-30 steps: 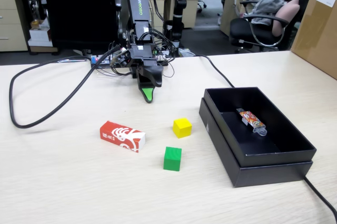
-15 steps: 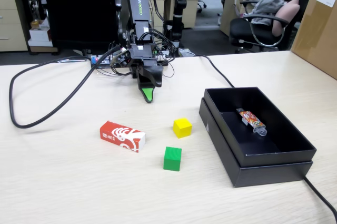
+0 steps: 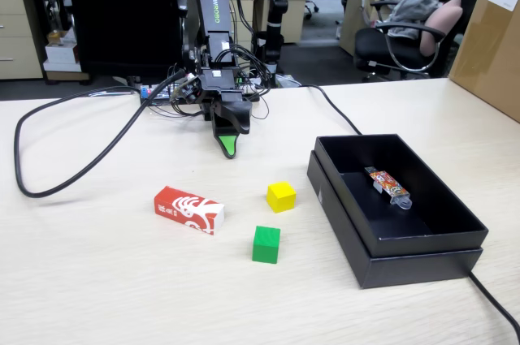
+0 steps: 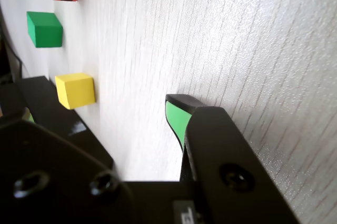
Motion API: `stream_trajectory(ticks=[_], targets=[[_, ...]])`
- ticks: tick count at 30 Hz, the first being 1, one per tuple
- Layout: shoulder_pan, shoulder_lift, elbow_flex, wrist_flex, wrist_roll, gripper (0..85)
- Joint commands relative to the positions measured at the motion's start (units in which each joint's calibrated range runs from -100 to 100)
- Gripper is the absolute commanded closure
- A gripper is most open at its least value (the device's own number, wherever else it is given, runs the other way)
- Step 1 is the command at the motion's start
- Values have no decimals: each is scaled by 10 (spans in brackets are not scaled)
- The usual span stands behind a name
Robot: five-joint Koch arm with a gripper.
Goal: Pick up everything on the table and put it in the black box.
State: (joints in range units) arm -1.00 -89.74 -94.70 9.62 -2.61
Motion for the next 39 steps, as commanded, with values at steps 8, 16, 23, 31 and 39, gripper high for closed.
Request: stream_trajectory(ticks=[8, 16, 23, 31, 39], targets=[[0, 1, -8, -9, -1, 367], [0, 1, -8, -9, -1, 367], [0, 1, -8, -9, -1, 367], [0, 0, -7, -9, 0, 367], [5, 1, 113, -152, 23, 370]])
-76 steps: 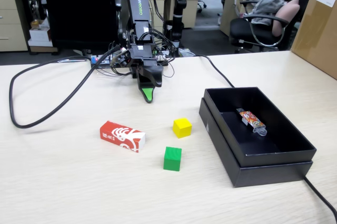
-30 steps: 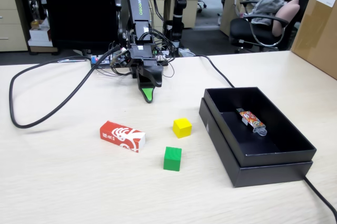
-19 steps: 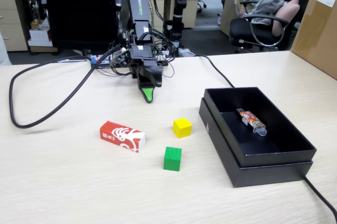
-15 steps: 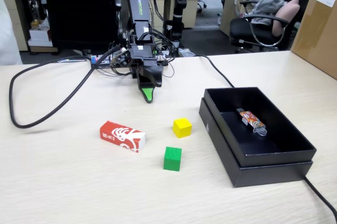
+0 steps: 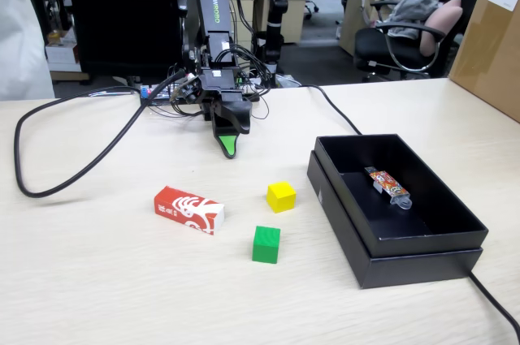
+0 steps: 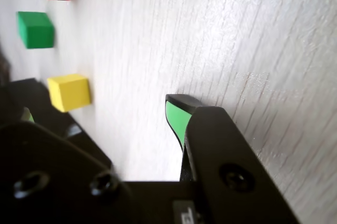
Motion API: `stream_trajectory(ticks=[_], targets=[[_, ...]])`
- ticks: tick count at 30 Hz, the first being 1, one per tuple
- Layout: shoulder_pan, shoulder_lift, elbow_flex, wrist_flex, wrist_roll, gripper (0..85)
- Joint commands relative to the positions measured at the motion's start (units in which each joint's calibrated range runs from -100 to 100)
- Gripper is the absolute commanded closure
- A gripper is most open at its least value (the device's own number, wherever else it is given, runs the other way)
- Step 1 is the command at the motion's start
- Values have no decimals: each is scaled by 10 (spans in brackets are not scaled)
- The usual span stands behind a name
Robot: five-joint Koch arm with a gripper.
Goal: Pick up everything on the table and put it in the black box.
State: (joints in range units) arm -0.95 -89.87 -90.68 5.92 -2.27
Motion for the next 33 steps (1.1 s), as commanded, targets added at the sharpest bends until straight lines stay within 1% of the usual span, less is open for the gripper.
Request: stream_trajectory(ticks=[1, 4, 5, 6, 7, 12, 16, 24, 25, 33], targets=[[7, 5, 109, -162, 26, 370], [18, 28, 213, -284, 44, 371], [42, 88, 383, -436, 70, 371], [47, 111, 417, -460, 74, 371], [52, 169, 493, -496, 76, 371], [50, 359, 716, -628, 86, 371], [46, 441, 818, -678, 86, 382], [46, 561, 911, -707, 86, 380], [45, 645, 959, -724, 86, 378], [38, 794, 1050, -758, 85, 380]])
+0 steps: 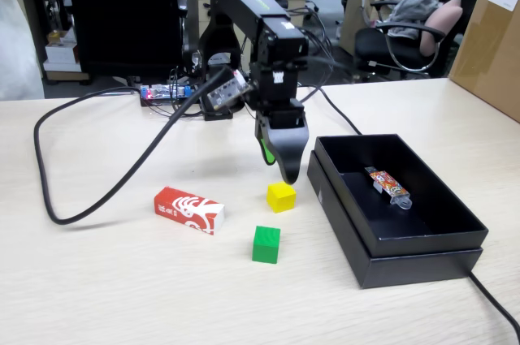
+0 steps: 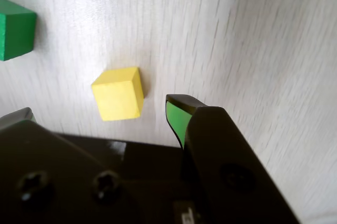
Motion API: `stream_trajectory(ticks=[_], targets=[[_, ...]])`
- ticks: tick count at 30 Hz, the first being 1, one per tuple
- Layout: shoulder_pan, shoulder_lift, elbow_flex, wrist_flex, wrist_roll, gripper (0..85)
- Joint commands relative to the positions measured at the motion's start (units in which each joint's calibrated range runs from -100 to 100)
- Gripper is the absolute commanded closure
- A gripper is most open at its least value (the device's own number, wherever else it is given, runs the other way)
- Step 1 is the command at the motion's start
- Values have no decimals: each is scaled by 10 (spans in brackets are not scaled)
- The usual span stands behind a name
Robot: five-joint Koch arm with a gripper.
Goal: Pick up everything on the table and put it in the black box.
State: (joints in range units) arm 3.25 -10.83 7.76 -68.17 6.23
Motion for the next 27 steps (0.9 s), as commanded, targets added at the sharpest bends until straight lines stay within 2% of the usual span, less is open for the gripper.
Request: stream_trajectory(ticks=[1, 22, 27], targets=[[-4, 12, 70, -18, 0, 380], [2, 162, 131, -17, -5, 383], [4, 175, 132, -17, -5, 435]])
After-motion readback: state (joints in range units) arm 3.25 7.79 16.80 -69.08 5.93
